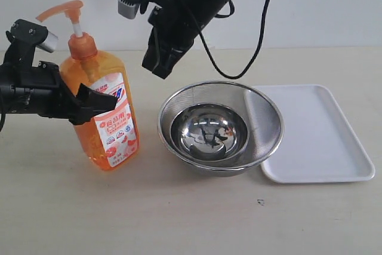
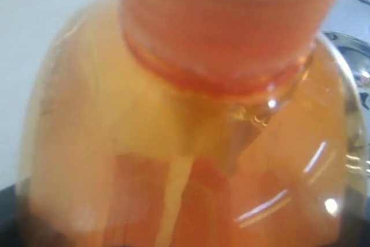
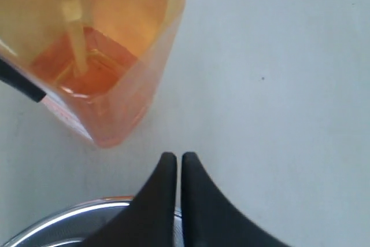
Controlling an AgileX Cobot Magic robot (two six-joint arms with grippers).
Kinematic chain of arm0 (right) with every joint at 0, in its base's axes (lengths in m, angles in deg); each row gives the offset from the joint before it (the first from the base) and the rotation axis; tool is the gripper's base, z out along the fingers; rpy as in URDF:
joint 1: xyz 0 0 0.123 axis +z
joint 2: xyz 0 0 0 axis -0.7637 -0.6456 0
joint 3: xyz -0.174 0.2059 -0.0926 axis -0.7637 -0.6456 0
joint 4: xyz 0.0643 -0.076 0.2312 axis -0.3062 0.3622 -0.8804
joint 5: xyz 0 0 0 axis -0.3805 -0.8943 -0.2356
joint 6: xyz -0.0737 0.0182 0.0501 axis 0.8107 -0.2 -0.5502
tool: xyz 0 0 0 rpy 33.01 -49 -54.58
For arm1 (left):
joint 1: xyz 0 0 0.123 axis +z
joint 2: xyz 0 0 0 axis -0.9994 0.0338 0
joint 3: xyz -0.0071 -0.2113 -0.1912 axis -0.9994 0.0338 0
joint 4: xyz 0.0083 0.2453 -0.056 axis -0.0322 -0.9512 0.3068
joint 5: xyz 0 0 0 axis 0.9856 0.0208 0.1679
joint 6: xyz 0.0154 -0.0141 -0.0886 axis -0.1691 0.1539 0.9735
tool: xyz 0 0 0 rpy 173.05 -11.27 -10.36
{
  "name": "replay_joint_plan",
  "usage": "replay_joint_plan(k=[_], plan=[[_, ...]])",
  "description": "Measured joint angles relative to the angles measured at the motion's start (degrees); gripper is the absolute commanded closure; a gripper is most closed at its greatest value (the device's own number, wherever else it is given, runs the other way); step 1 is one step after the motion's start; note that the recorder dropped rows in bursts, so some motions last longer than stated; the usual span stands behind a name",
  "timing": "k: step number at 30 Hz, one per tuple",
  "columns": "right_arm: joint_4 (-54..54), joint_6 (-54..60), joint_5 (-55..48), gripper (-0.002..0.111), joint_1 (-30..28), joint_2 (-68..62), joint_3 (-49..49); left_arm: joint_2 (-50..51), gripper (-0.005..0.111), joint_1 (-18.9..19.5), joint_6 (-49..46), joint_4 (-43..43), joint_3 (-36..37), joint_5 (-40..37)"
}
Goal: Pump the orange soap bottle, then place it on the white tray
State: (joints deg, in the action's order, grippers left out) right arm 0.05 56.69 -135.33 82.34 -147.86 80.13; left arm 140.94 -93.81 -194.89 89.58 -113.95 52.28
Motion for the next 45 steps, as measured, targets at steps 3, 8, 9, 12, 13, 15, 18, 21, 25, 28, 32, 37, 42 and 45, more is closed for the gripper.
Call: replay_joint_plan(k=[3, 8, 9, 12, 13, 15, 18, 21, 25, 28, 32, 37, 42, 45], plan=[[0.6, -1.4, 1.4, 0.108, -0.4, 2.0, 0.0, 0.0, 0.102, 0.0, 0.2, 0.0, 0.0, 0.0], [-1.8, -5.1, 3.6, 0.108, -4.3, 4.5, 0.0, 0.1, 0.102, 0.0, -3.8, 0.0, 0.0, -0.7], [-2.7, -5.6, 3.9, 0.108, -5.6, 5.0, 0.0, 0.1, 0.102, 0.0, -4.3, 0.0, 0.0, -1.1], [-6.5, -6.4, 4.2, 0.108, -9.2, 5.3, 0.0, 0.5, 0.102, 0.0, -5.1, 0.0, 0.0, -1.8], [-7.9, -6.4, 4.2, 0.108, -10.4, 5.4, 0.0, 0.5, 0.102, 0.0, -5.1, 0.0, 0.0, -1.9], [-9.6, -6.6, 3.8, 0.108, -12.2, 5.6, 0.0, 0.5, 0.102, 0.0, -5.2, 0.0, 0.0, -2.2], [-10.6, -6.4, 3.1, 0.108, -14.1, 5.6, 0.0, 0.5, 0.102, 0.0, -5.4, 0.0, 0.0, -2.4], [-10.9, -5.9, 2.3, 0.108, -14.5, 5.6, 0.0, 0.5, 0.102, 0.0, -5.4, -0.2, 0.0, -2.5], [-11.1, -5.8, 1.8, 0.108, -14.6, 5.6, 0.0, 0.5, 0.102, 0.0, -5.4, -0.2, 0.0, -2.6], [-11.1, -5.7, 1.7, 0.108, -14.9, 5.7, 0.0, 0.5, 0.102, 0.0, -5.4, -0.4, 0.0, -2.7], [-12.2, -4.4, 0.0, 0.108, -16.3, 6.0, 0.0, 0.5, 0.102, 0.0, -5.4, -0.4, 0.0, -2.8], [-16.6, -1.3, -3.3, 0.108, -16.4, 7.4, 0.0, 0.5, 0.102, 0.0, -5.4, -0.4, 0.0, -2.9], [-21.9, 2.2, -0.9, 0.108, -14.0, 9.0, 0.0, 0.7, 0.102, 0.0, -5.2, -0.4, 0.0, -2.9], [-24.7, 5.3, 0.0, 0.108, -11.5, 10.0, 0.0, 0.7, 0.102, 0.0, -5.2, -0.4, 0.0, -2.9]])
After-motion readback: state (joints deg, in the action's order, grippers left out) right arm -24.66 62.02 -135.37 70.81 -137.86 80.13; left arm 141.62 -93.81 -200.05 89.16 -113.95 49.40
